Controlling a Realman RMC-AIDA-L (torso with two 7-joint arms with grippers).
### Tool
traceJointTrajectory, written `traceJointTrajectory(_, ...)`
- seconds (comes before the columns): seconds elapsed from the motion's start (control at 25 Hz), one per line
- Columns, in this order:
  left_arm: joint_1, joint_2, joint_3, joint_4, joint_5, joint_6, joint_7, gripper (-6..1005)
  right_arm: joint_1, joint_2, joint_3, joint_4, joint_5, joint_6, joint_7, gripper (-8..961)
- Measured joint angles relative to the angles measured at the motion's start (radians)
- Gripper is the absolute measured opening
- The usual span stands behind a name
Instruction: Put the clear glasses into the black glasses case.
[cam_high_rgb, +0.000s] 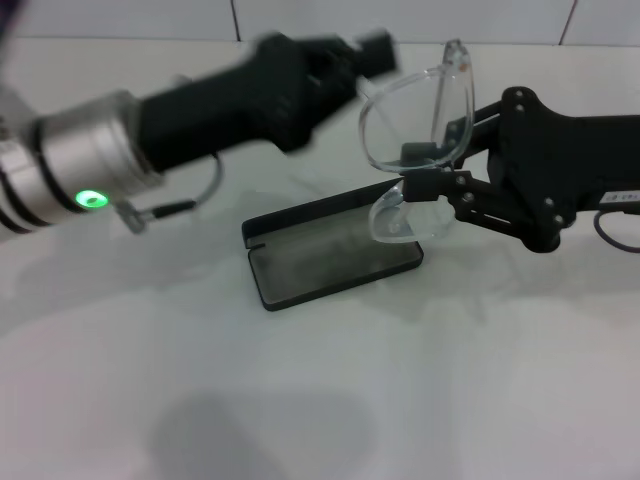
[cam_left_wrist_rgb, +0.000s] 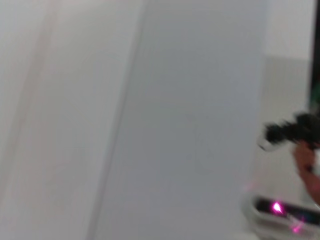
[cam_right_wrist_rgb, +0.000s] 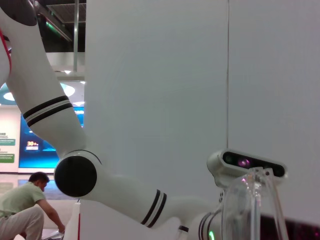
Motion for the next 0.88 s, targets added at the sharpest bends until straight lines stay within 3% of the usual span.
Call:
traceJointTrajectory(0.2, 0.048, 0.002, -0.129, 0.000, -0.001, -0.003, 0.007, 53, -0.026, -0.002, 0.000, -0.016, 0.008, -0.025, -0.004, 114)
traceJointTrajectory(0.48, 0.105, 0.000, -0.180, -0.012, 0.011, -0.090, 0.047, 53, -0.086, 0.001, -0.008, -0.126, 0.137, -0.161, -0.012, 114)
traceJointTrajectory(0.64, 0.083, 0.000, -0.165, -0.044, 0.038, -0.115, 0.044, 53, -0.082, 0.001, -0.035, -0.129, 0.172, -0.199, -0.025, 113)
traceJointTrajectory(0.88, 0.046, -0.004, -0.042, -0.042, 0.030, -0.099, 0.048, 53, -0.060, 0.003, -0.135, -0.116, 0.179, -0.124, -0.074, 113)
